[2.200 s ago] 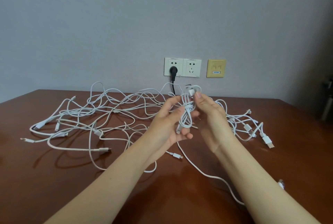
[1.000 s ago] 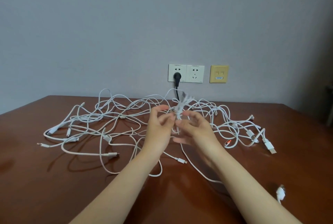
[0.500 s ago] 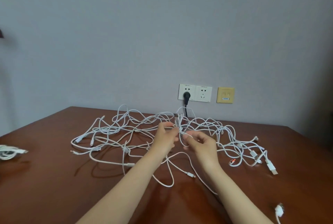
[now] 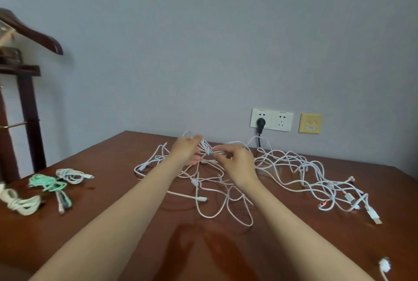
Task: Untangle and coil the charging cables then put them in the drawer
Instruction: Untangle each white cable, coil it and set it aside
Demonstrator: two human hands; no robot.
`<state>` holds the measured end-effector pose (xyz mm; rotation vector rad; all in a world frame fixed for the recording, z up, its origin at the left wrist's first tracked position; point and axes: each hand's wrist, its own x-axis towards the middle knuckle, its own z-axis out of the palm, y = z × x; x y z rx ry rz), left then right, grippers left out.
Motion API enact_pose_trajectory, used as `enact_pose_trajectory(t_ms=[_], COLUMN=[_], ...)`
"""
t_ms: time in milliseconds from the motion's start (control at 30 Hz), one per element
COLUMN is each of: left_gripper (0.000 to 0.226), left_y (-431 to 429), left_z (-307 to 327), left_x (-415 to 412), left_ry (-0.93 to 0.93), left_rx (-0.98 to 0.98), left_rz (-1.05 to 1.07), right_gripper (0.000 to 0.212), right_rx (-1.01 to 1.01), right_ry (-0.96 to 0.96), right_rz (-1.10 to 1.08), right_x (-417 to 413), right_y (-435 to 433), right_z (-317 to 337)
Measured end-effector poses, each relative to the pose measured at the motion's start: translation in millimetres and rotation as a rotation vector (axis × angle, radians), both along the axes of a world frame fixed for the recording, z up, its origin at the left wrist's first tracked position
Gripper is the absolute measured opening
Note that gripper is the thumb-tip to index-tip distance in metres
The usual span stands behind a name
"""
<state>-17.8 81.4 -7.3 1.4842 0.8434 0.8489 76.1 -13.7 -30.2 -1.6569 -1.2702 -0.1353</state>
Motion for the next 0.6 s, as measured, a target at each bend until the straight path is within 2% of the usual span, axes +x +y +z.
enact_pose_trajectory(t_ms=[67,233,433,600], left_gripper=[0.02,0.01,0.01,0.018], left_y=[15,65,126,161], left_z=[3,0,-17,-29], left_x=[-20,-71,-128,-156], left_ry=[0.019,0.115,0.258,0.276], left_rx=[-0.024,0.057,0.149,0.123], left_rz=[0.033,0.128,0.206,0.249], right_gripper=[0.017,0.02,0.037,0.022], right_rx=[-0.009,-0.044,-0.021,-0.1], right_ry=[-0.057,-0.158,-0.022,0.12], right_rz=[0.022,0.132,0.187,0.168], right_x=[-17,-63,-109,-132], right_y=[14,58,113,150], right_z=[2,-4,-22,-40])
